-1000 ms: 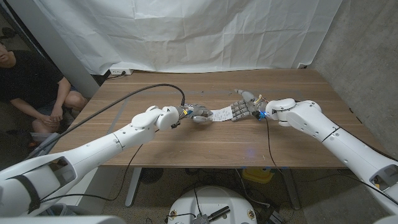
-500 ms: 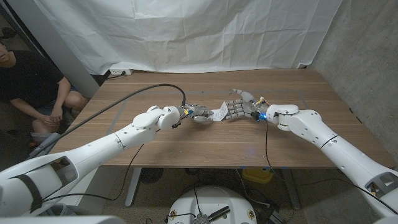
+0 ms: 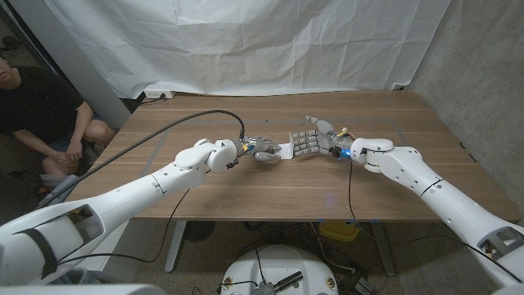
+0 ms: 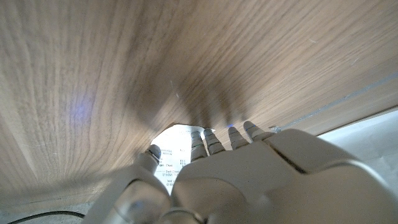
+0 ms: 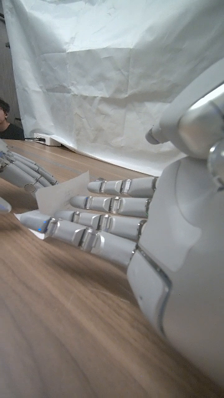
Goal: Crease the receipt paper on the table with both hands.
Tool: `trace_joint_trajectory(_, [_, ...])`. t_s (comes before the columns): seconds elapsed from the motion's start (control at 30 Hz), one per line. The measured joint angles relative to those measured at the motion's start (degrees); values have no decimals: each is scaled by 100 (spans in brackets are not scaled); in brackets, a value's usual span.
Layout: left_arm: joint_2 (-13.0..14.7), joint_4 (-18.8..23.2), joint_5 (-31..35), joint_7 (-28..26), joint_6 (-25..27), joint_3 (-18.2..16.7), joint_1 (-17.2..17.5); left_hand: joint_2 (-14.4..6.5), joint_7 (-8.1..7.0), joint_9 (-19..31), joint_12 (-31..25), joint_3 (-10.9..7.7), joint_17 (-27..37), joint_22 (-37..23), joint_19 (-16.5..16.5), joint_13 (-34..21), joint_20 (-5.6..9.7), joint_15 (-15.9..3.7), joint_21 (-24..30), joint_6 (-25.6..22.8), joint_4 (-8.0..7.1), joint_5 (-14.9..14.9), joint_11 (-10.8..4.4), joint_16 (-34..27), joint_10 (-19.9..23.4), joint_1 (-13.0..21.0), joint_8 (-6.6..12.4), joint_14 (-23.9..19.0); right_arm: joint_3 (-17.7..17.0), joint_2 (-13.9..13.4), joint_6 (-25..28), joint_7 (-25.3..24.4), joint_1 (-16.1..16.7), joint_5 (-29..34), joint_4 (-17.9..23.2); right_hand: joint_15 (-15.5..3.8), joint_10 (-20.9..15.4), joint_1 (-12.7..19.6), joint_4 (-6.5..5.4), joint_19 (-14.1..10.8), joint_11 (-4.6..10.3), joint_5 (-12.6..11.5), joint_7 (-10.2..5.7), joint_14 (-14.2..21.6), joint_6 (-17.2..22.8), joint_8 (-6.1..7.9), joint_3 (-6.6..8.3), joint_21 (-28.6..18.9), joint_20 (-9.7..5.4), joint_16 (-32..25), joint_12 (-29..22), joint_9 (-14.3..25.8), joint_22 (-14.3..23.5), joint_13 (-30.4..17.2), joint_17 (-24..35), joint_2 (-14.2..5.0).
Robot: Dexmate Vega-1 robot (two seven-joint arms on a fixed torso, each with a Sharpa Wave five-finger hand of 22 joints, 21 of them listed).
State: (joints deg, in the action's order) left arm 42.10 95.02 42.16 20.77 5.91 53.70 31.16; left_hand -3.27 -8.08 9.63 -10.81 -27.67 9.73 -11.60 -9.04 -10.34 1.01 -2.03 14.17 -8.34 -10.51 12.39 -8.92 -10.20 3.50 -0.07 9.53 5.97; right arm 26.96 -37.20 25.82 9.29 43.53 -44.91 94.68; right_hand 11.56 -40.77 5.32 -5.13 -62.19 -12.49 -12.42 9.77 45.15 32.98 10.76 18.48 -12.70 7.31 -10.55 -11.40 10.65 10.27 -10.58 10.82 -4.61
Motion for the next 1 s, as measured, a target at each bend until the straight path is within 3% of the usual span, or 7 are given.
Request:
trace_joint_trajectory(0.2, [-1,-12,-5,-32,-23,2,-7,-24,-1,0,3,0,0,0,0,-1,0,0,0,18,0,0,19,0,-21,22,0,0,160,-90,381,-171,-174,127,169,30,300,-14,-8,259,-17,0,-36,-369,-170,-44,-38,93,96,21,62,0,0,0,0,14])
trace_joint_trajectory(0.37, [-1,-22,-8,-45,-34,2,-9,-25,-8,0,3,0,0,0,0,-1,0,0,0,31,0,0,1,0,-59,22,0,0,225,-108,621,-267,-250,197,214,13,362,-44,-45,221,-18,0,-34,-409,-253,-44,-75,94,64,20,62,0,0,-13,0,44])
trace_joint_trajectory(0.53, [-1,-40,-8,-53,-50,3,-19,-77,-9,1,4,0,0,1,0,-1,0,0,0,52,0,0,2,0,-60,-31,1,-1,244,-106,628,-207,-276,198,209,-8,167,-85,-105,-99,4,0,-67,-29,-343,-44,-134,7,-45,-135,-27,0,-1,-24,26,47])
trace_joint_trajectory(0.73, [-15,-78,-10,-59,-91,8,-44,-76,-9,1,21,15,0,1,-32,0,32,0,0,71,16,0,-19,0,-84,-30,1,-1,159,12,264,17,-185,100,-3,-27,-278,-115,-112,-495,13,0,-36,490,-199,28,-141,-95,-141,-225,-128,9,-1,-24,26,18])
trace_joint_trajectory(1.0, [-37,-124,-9,-74,-112,19,-70,-23,-18,1,25,37,0,1,-63,1,0,0,0,102,-6,0,-18,0,-100,23,1,-1,-16,213,-446,364,-9,-76,-265,-62,-614,-31,-112,-730,14,0,20,871,116,90,-141,-161,-210,-308,-205,16,28,-23,23,-66])
